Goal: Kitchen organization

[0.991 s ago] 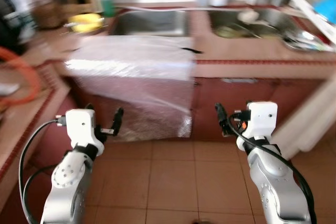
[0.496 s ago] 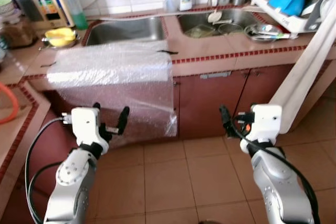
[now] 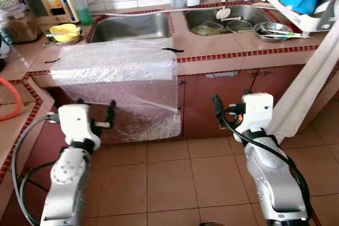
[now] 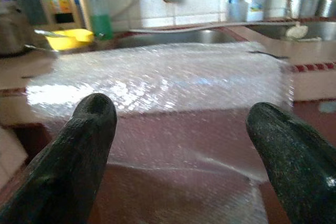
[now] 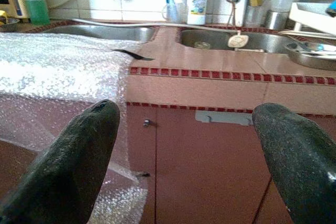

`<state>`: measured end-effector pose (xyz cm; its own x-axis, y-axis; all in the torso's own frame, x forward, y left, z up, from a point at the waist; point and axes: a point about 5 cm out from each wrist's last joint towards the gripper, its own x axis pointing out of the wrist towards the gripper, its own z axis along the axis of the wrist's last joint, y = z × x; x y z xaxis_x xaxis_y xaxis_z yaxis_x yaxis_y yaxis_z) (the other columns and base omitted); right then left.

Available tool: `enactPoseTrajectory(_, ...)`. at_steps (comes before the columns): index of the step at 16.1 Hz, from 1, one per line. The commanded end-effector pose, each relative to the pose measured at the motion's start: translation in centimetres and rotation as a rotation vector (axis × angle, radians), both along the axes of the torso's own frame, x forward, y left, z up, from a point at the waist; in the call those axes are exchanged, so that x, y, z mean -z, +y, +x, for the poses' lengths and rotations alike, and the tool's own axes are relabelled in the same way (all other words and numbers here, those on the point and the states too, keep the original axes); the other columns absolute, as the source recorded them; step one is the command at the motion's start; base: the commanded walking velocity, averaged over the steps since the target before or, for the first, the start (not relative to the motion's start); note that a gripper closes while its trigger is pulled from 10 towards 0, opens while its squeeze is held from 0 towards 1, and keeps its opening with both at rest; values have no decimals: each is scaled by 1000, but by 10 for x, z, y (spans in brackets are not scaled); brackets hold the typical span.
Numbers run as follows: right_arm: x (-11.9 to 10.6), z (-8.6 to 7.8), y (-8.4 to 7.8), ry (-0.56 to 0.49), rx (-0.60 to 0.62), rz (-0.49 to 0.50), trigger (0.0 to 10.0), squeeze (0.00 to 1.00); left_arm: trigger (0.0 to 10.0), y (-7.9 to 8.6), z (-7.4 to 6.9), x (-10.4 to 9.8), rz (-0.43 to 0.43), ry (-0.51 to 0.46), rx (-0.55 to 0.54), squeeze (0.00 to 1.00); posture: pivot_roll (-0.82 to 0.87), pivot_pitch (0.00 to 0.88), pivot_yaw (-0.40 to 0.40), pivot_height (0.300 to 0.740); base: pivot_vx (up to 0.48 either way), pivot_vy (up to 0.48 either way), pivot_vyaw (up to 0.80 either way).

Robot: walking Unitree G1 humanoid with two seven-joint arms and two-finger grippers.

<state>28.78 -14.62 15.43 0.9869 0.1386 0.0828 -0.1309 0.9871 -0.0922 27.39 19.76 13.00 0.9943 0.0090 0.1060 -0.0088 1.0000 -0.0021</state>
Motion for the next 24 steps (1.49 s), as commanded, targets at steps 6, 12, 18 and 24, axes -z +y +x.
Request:
enactPoseTrajectory(6, 0, 4, 7, -13, -34, 3, 10000, 0, 10000, -1, -1, -1, -5, -11, 33, 0, -177, 69, 75, 740, 0, 0, 0)
enactPoseTrajectory(12, 1, 2, 11, -20, -61, -3, 10000, 0, 10000, 1, -2, 0, -5, -11, 40, 0, -176, 72, 77, 740, 178, 0, 0)
enactPoseTrajectory(18, 2, 2, 11, -18, -65, -5, 10000, 0, 10000, -1, -4, 1, 0, -6, 62, 0, -175, 75, 81, 740, 342, 0, 0)
enactPoseTrajectory(24, 3, 1, 13, -17, -70, -4, 10000, 0, 10000, -1, -4, 2, 3, -1, 71, 0, -172, 74, 83, 740, 480, 0, 0)
